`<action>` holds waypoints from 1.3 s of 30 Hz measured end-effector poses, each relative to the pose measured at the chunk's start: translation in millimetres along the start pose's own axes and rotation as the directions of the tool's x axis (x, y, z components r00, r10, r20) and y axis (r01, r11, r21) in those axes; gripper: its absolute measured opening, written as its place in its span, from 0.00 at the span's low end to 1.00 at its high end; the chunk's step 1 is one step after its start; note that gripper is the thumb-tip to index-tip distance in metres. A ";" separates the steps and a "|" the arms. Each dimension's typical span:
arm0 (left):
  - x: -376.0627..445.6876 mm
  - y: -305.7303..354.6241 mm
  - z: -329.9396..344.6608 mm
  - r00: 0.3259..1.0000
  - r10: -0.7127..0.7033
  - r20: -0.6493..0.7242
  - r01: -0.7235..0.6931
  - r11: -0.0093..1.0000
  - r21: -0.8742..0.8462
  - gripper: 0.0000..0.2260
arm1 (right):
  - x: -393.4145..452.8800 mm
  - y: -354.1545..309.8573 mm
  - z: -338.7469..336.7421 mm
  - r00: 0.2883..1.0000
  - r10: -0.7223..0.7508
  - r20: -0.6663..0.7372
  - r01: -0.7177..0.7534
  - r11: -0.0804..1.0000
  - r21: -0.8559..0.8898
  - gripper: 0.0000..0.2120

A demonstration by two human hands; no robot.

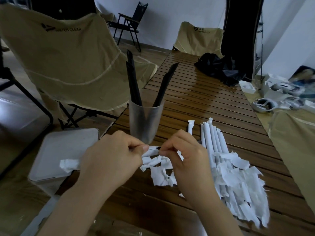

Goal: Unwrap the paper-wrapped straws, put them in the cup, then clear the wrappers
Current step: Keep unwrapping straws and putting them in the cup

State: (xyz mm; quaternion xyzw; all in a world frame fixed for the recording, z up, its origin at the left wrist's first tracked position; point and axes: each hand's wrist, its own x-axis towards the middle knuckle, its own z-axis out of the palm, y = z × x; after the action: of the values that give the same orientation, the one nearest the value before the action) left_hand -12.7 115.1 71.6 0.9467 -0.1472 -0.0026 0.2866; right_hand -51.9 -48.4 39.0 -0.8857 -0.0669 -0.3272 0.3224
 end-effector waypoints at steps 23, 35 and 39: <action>5.5 -13.9 -7.7 0.991 0.122 0.056 -0.112 0.982 -0.154 0.15 | -2.7 21.9 -17.5 0.987 0.080 0.140 -0.058 0.986 -0.156 0.09; 7.4 -25.4 4.6 0.981 0.183 0.067 -0.185 0.983 0.023 0.10 | -3.1 14.1 -16.8 0.945 0.286 0.159 -0.241 0.936 -0.255 0.11; 6.1 -21.4 7.6 0.973 0.219 0.076 -0.219 0.976 -0.005 0.12 | -0.4 -7.6 -13.5 0.991 0.133 0.005 -0.132 0.982 -0.136 0.10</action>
State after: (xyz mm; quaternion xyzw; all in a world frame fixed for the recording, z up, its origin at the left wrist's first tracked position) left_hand -1.7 126.2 54.1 0.9244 -0.2613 -0.0067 0.2778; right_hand -61.9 -50.8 50.6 -0.9104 0.0122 -0.3024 0.2821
